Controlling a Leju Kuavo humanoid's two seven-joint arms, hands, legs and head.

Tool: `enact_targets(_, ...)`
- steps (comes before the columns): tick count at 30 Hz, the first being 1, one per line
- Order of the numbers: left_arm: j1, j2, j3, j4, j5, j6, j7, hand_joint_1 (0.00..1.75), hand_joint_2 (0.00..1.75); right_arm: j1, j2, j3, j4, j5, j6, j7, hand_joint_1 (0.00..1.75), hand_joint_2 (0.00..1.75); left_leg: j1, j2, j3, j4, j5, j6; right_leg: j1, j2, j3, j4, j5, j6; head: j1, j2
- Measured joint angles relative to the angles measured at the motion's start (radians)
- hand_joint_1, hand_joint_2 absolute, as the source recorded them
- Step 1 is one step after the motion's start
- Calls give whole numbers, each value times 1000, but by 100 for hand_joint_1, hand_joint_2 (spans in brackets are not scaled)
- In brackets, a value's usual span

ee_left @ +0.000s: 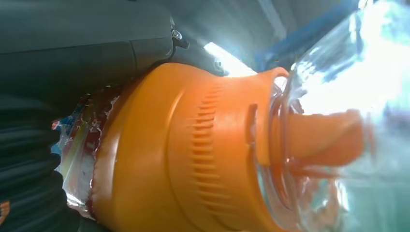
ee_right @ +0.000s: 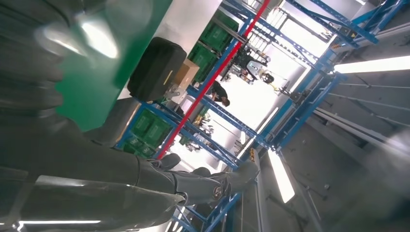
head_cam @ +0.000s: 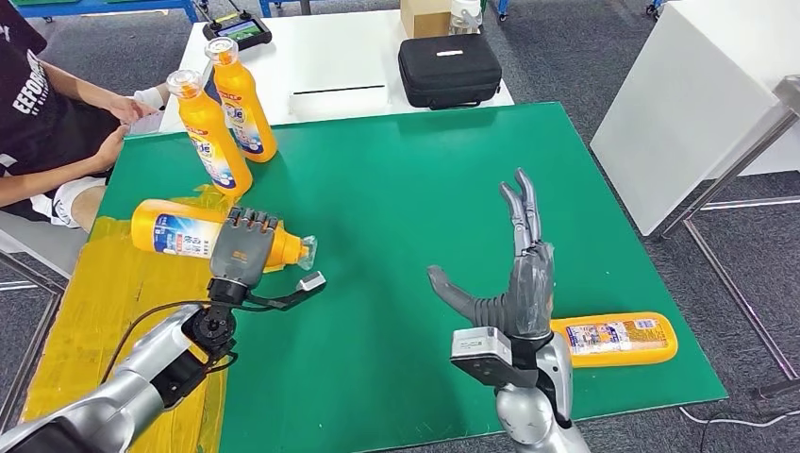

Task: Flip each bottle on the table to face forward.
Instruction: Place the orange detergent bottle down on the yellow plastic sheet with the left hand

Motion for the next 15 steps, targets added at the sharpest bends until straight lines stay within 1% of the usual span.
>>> enact_targets(4,8,-35,88,67,0,-44,-19,174,175,1,0,-2,-1,11,24,13,0,175,0,0,0,0,0,0,0,0,0,0,0,0,0,0)
enact_targets(5,11,-43,113,81,0,-63,-24,170,175,3,0,-3,-1,16,29,16,0,175,0,0,0,0,0,0,0,0,0,0,0,0,0,0)
enact_targets(6,15,-51,139,93,0,-81,-31,162,175,5,0,-3,-1,21,33,19,0,175,0,0,0,0,0,0,0,0,0,0,0,0,0,0)
enact_targets(7,20,-59,167,104,0,-100,-42,150,175,7,0,-3,-1,26,37,20,0,175,0,0,0,0,0,0,0,0,0,0,0,0,0,0)
enact_targets(8,24,-67,195,115,0,-120,-56,120,175,9,0,-4,-1,30,41,22,0,175,0,0,0,0,0,0,0,0,0,0,0,0,0,0)
enact_targets(10,29,-84,248,134,0,-157,-85,45,175,11,1,-6,-1,40,53,26,0,175,0,0,0,0,0,0,0,0,0,0,0,0,0,0)
enact_targets(11,31,-92,273,142,0,-174,-96,14,175,11,3,-9,-1,45,58,30,0,175,0,0,0,0,0,0,0,0,0,0,0,0,0,0)
enact_targets(12,31,-99,297,149,0,-190,-104,0,175,11,4,-12,-1,51,64,34,0,175,0,0,0,0,0,0,0,0,0,0,0,0,0,0)
enact_targets(15,28,-119,364,167,0,-242,-112,0,175,12,10,-21,-1,68,79,46,0,175,0,-1,0,0,0,0,0,0,1,0,0,0,0,0)
